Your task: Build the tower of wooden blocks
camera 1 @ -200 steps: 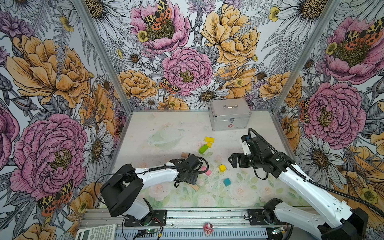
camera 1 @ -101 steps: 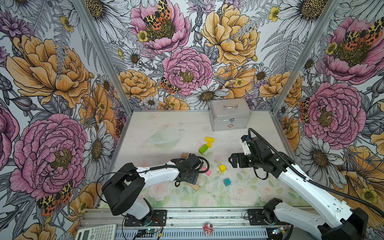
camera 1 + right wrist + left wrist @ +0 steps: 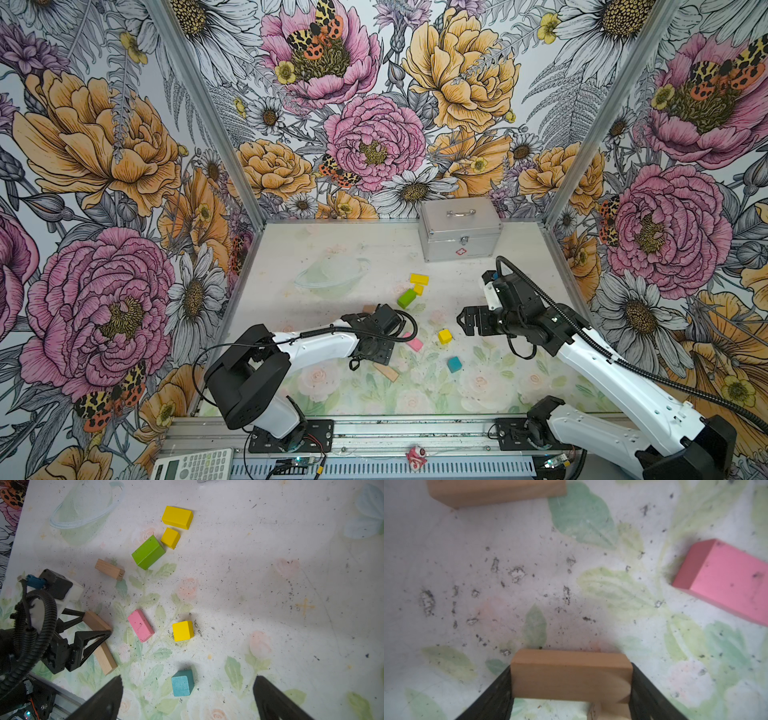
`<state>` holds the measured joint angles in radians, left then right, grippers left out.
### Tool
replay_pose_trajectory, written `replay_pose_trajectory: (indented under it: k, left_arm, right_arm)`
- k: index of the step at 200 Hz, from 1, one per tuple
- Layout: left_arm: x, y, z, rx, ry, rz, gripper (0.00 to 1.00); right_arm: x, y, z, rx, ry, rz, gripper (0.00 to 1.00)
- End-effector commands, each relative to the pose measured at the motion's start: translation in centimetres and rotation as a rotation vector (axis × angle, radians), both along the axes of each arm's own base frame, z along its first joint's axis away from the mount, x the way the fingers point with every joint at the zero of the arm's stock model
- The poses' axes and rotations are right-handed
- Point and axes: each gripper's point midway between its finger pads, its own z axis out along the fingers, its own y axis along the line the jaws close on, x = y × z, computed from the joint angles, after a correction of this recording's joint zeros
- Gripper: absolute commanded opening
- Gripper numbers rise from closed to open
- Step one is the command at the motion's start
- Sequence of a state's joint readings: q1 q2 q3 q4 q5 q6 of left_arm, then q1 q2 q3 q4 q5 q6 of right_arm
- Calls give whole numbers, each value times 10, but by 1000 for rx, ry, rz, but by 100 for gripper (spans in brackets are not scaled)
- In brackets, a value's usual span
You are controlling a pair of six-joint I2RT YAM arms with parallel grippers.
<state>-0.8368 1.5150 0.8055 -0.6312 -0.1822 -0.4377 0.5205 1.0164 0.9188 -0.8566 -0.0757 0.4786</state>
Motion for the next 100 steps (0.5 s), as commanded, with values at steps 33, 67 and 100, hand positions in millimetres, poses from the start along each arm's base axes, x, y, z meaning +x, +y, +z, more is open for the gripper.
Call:
replay_pose_trajectory:
  k: [33, 67, 100]
  left_arm:
    - [34, -3, 43, -42, -65, 70, 73]
    - [68, 10, 57, -34, -109, 158, 73]
    - [95, 12, 63, -32, -122, 198, 73]
  right_arm:
    - [4, 3, 4, 7, -22, -1, 100]
    - [4, 5, 4, 22, -26, 6, 100]
    - [4, 6, 2, 24, -25, 8, 100]
